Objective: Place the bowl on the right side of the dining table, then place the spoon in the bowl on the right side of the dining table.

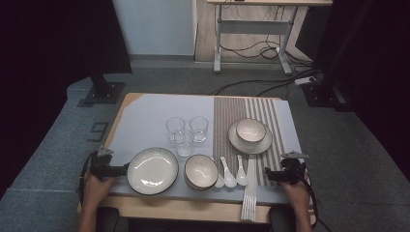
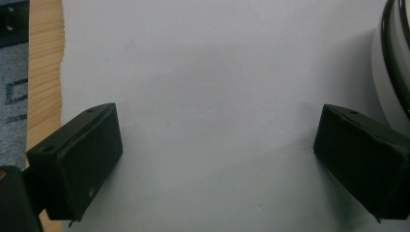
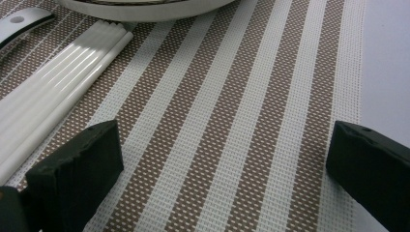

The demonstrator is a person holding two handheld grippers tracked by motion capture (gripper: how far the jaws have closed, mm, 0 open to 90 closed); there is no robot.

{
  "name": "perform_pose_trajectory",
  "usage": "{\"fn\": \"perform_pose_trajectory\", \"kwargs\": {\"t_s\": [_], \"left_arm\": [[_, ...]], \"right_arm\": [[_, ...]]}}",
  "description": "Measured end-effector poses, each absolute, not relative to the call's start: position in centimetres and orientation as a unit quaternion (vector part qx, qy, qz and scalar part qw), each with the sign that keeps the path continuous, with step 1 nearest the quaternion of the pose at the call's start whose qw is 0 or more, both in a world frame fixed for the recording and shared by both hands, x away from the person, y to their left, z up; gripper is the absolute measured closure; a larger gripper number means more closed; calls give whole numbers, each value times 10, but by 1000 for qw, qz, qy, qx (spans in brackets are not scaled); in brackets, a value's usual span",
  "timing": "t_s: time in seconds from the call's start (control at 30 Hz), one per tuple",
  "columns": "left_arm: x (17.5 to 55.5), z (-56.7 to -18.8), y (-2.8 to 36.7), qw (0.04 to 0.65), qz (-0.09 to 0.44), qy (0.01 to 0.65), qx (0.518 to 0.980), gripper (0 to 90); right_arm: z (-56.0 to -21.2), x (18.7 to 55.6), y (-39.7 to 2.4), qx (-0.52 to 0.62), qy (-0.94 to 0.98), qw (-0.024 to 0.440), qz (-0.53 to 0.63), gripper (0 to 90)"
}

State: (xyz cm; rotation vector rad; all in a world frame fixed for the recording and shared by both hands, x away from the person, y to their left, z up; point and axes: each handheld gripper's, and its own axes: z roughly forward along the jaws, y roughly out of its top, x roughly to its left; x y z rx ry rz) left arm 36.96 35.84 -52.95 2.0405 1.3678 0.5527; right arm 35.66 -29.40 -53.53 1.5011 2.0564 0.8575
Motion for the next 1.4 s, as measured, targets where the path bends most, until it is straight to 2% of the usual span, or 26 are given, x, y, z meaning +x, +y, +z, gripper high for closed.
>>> {"fn": "perform_pose_trajectory", "kwargs": {"t_s": [1.4], "left_arm": [[370, -529, 358, 307, 209, 517, 771, 31]], "right_arm": [[-526, 354, -291, 548, 746, 216, 311, 2]]}}
